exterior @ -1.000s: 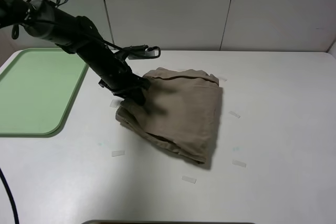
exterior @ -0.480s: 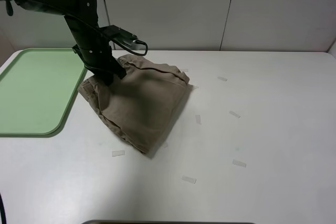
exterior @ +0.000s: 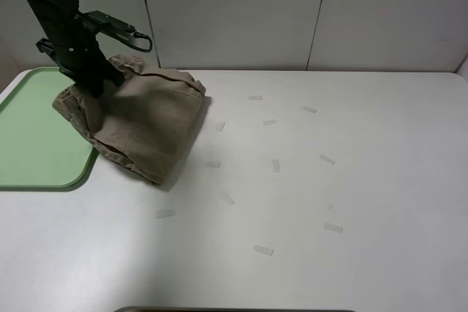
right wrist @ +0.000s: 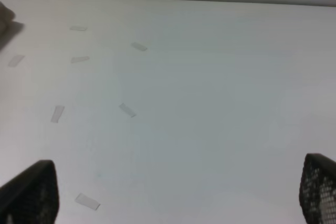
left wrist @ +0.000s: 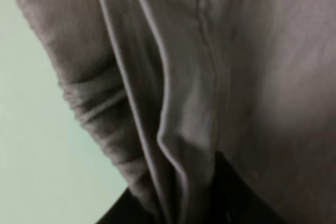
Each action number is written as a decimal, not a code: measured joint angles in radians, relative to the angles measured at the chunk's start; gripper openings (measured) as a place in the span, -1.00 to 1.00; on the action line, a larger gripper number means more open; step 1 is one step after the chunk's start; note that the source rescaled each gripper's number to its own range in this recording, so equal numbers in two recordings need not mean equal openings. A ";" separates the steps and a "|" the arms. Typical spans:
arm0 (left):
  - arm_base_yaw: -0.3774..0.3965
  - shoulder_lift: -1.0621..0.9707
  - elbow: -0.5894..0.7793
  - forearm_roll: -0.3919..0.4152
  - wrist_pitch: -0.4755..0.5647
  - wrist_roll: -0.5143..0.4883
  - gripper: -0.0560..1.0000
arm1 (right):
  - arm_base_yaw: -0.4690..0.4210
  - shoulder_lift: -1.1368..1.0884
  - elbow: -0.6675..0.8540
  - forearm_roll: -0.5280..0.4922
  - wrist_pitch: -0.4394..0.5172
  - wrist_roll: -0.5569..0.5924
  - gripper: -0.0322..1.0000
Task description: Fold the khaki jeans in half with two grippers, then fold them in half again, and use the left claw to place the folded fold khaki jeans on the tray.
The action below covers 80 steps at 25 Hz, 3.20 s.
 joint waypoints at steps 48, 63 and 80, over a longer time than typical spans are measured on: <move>0.308 0.041 0.000 0.257 -0.066 -0.114 -0.61 | 0.000 0.000 0.000 0.000 0.000 0.000 1.00; 0.309 0.041 0.000 0.242 -0.094 -0.137 0.97 | 0.000 0.000 0.000 0.000 0.000 0.000 1.00; 0.233 -0.229 0.001 0.079 -0.172 -0.154 1.00 | 0.000 0.000 0.000 0.000 0.000 0.000 1.00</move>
